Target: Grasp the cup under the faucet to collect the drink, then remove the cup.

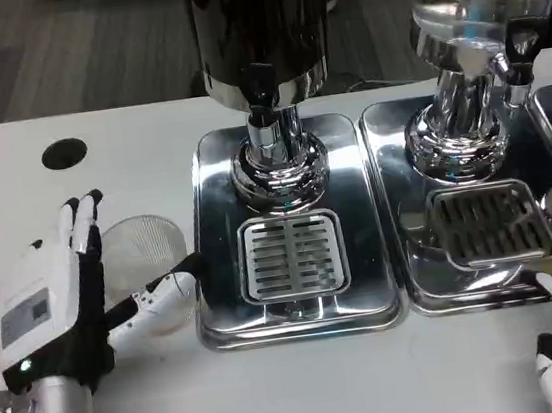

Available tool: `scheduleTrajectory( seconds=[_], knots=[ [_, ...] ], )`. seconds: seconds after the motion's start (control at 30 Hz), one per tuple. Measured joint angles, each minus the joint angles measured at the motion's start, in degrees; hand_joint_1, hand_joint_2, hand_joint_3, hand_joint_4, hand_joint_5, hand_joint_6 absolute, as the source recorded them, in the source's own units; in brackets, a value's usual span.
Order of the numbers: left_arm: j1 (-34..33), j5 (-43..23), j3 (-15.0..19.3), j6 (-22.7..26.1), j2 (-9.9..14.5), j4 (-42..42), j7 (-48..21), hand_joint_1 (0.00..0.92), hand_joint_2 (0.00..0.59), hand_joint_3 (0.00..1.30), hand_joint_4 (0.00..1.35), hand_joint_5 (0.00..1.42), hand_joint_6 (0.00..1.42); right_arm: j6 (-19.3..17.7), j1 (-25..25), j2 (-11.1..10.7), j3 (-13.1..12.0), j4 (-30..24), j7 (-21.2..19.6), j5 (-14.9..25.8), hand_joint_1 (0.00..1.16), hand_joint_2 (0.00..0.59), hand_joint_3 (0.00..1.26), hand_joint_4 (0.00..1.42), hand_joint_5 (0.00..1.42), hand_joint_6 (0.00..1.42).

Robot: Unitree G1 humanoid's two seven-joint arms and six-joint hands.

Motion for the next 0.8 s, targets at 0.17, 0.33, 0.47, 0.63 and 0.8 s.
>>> scheduleTrajectory(
  seconds=[0.17, 0.33, 0.47, 0.63, 0.8],
  knots=[
    [-0.8, -0.1, -0.3, 0.5, 0.0, 2.9, 0.0, 0.0, 0.009, 0.07, 0.0, 0.14, 0.14, -0.4, 0.2, 0.0, -0.2, 0.6, 0.0, 0.3, 0.13, 0.555, 0.19, 0.0, 0.0, 0.01],
    [-1.7, -0.2, -0.4, 0.5, -0.1, 4.1, 0.1, 0.0, 0.018, 0.1, 0.0, 0.22, 0.23, -0.9, 0.2, 0.0, -0.2, 1.0, 0.0, 0.8, 0.14, 0.555, 0.19, 0.0, 0.0, 0.01],
    [-2.2, -0.3, -0.4, 0.5, -0.2, 4.7, 0.4, 0.014, 0.029, 0.11, 0.04, 0.3, 0.33, -1.2, 0.2, 0.0, -0.2, 1.5, 0.0, 1.0, 0.14, 0.555, 0.2, 0.0, 0.0, 0.02],
    [-3.6, -0.3, -0.9, 0.5, -0.4, 6.0, 0.5, 0.071, 0.046, 0.17, 0.12, 0.44, 0.5, -1.7, 0.2, 0.0, -0.2, 1.8, 0.0, 1.1, 0.14, 0.555, 0.22, 0.0, 0.0, 0.03],
    [-4.6, -0.3, -1.5, 0.6, -0.6, 6.8, 0.7, 0.191, 0.074, 0.33, 0.29, 0.68, 0.87, -2.8, 0.3, 0.0, -0.4, 2.8, -0.3, 1.3, 0.14, 0.555, 0.24, 0.0, 0.0, 0.04]
  ],
)
